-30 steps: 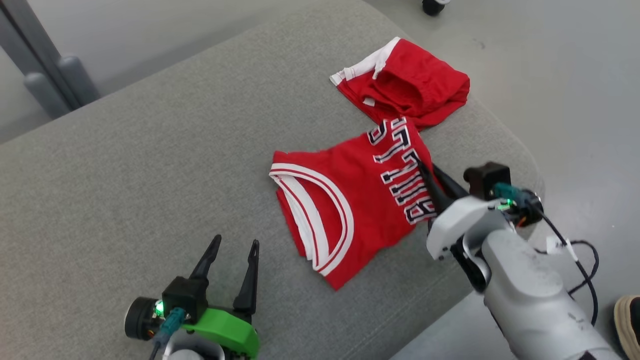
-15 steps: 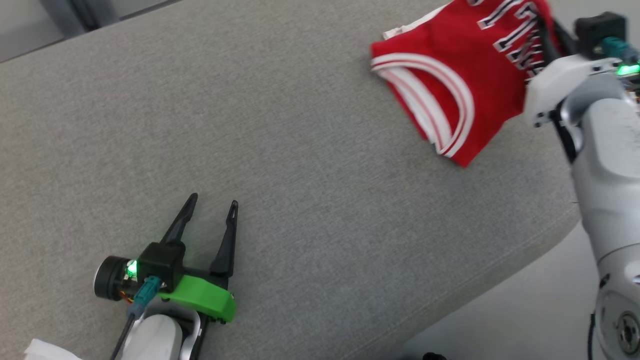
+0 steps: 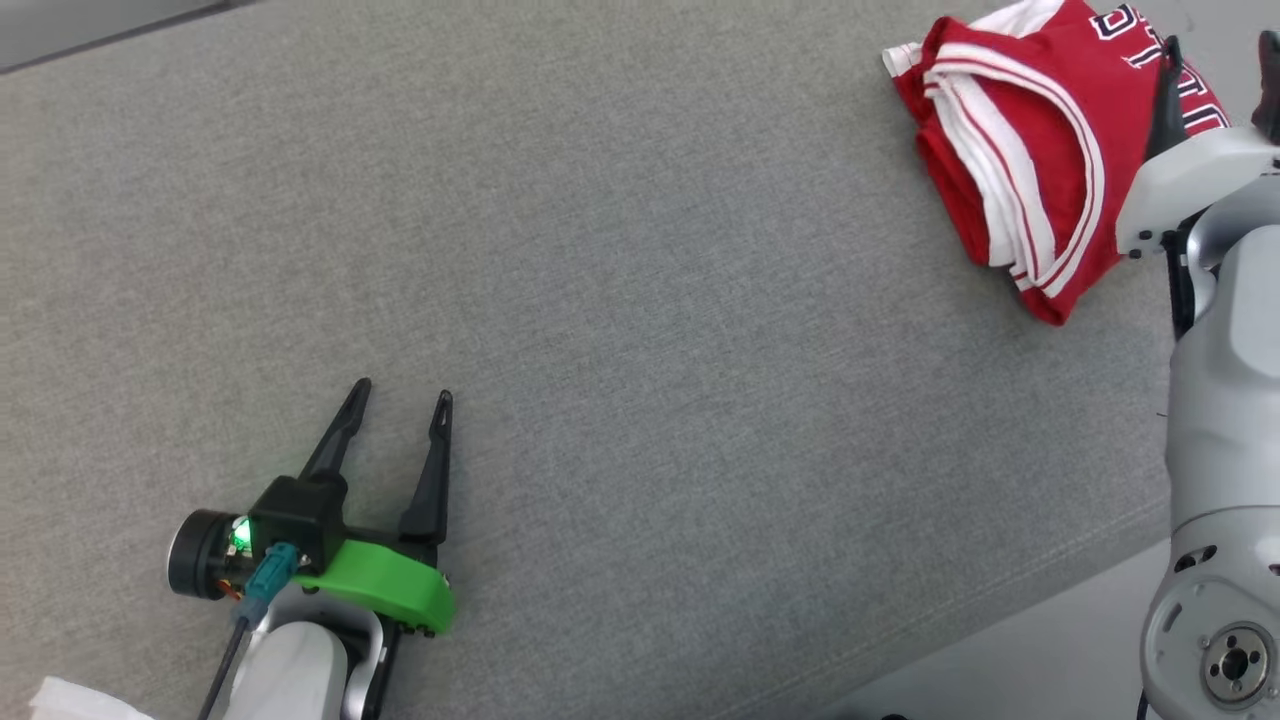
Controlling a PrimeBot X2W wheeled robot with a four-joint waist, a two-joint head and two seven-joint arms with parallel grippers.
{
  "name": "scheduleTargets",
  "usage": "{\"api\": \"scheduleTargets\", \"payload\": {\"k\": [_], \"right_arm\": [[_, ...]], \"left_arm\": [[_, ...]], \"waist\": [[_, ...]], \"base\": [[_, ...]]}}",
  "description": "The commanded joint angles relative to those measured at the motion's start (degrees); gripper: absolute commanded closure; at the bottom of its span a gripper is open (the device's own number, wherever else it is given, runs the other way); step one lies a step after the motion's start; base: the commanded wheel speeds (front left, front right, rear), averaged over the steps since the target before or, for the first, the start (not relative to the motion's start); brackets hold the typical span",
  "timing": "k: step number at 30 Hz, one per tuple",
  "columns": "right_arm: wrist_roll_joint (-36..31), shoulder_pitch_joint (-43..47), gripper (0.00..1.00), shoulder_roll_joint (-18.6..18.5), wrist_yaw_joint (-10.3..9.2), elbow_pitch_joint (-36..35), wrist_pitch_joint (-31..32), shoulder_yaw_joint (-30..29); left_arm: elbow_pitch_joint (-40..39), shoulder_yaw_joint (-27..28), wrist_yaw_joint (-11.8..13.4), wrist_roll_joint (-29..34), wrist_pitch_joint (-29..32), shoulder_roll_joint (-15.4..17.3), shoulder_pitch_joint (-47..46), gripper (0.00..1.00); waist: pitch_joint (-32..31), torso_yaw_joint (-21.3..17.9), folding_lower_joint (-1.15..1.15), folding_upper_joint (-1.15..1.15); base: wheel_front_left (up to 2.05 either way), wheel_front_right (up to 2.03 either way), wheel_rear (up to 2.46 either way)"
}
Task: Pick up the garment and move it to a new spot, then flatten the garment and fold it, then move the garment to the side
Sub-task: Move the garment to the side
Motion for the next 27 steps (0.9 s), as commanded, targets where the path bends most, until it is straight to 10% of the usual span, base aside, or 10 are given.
{"api": "scheduleTargets", "payload": {"k": [1,13,27], "right_arm": [[0.9,0.6,0.0,0.43,-0.1,-0.04,-0.55,1.04],[29.9,12.3,0.0,0.84,-0.1,-19.09,-0.61,25.87],[38.8,31.17,0.0,0.73,-0.1,-21.83,-0.62,33.18]], "left_arm": [[0.42,0.88,0.13,0.47,0.05,-0.22,0.89,0.0],[1.79,9.42,0.21,1.89,0.05,-3.2,3.17,0.0],[2.77,16.46,0.32,3.05,0.06,-4.62,5.32,0.0]], "waist": [[-1.81,0.37,-0.01,0.0],[-8.91,5.31,-0.01,0.0],[-13.54,14.34,-0.01,0.0]], "base": [[0.0,0.0,0.0],[0.0,0.0,0.0],[0.0,0.0,0.0]]}}
